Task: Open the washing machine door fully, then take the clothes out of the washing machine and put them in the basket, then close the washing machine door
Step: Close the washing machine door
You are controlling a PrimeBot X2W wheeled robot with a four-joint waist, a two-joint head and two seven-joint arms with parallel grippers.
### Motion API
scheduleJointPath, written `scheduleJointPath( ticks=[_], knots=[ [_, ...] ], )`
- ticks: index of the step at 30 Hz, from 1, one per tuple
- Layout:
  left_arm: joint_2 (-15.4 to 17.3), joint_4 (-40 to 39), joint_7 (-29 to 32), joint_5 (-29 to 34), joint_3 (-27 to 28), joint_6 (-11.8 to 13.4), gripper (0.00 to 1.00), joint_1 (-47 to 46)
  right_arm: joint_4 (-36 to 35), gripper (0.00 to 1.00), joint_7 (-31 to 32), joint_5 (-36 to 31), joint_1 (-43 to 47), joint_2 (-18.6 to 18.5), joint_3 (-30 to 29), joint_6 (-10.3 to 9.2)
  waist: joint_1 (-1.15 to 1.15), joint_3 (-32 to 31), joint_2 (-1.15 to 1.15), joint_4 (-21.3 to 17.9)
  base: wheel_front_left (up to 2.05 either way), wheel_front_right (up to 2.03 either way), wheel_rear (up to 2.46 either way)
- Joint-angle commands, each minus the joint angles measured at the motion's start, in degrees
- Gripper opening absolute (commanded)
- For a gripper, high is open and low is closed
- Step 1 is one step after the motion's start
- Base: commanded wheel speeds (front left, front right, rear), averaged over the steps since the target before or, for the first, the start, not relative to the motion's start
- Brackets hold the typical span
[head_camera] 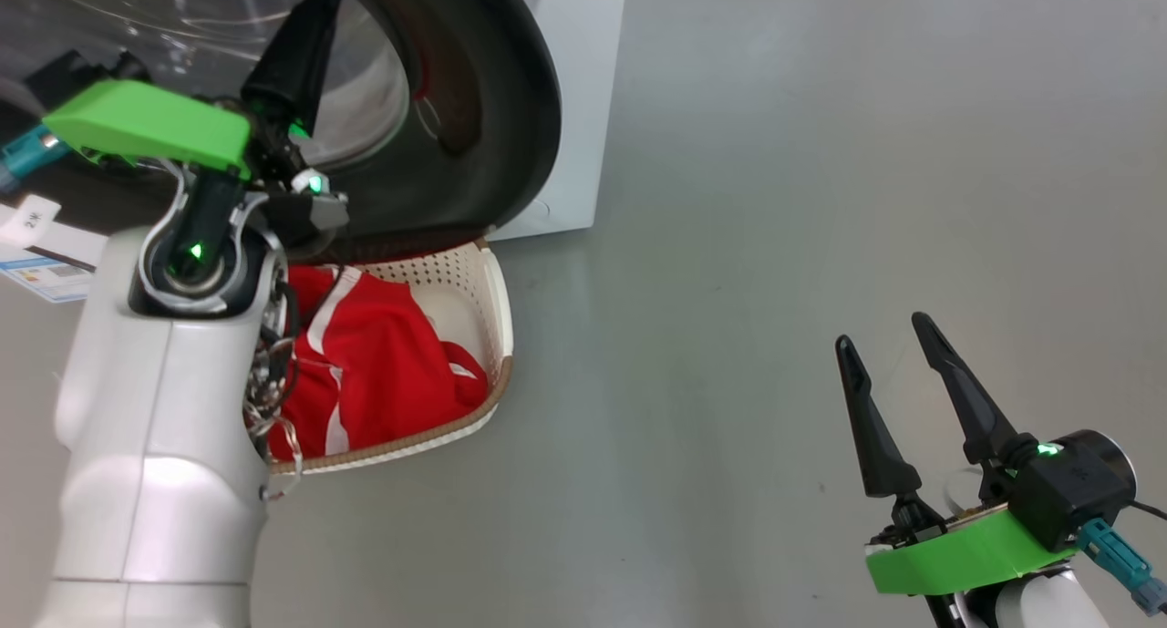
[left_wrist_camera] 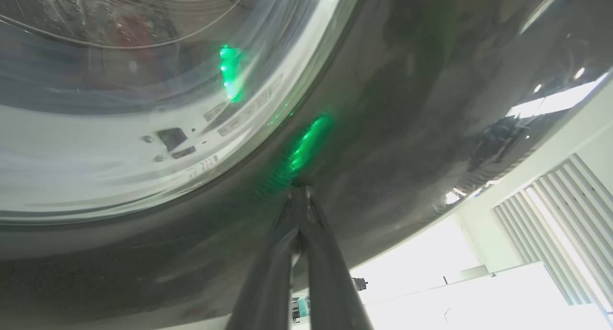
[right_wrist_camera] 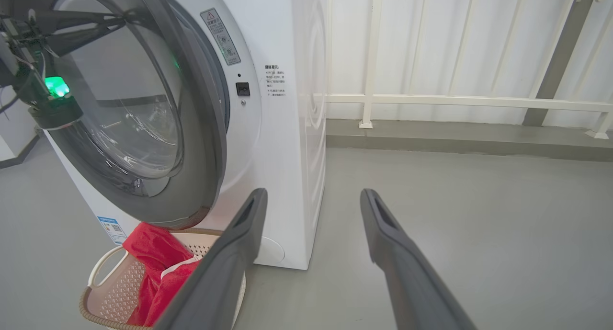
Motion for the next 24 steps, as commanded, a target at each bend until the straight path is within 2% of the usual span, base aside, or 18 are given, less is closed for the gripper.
scheduleJointPath(
  ticks=[1,24],
  knots=[
    [1.99,-0.64,-0.84,1.1,1.52,-0.73,0.0,-2.46,-1.28,1.0,-0.36,0.41,-1.89,-0.72,1.66,0.35,0.0,0.79,0.0,-0.68,0.0,0.0,0.0],
    [1.98,-1.6,-1.62,1.46,2.54,-0.84,0.0,-4.35,-1.09,1.0,-0.36,0.92,-3.04,-0.72,1.5,0.35,0.0,2.28,0.0,-1.82,0.0,0.0,0.0]
  ],
)
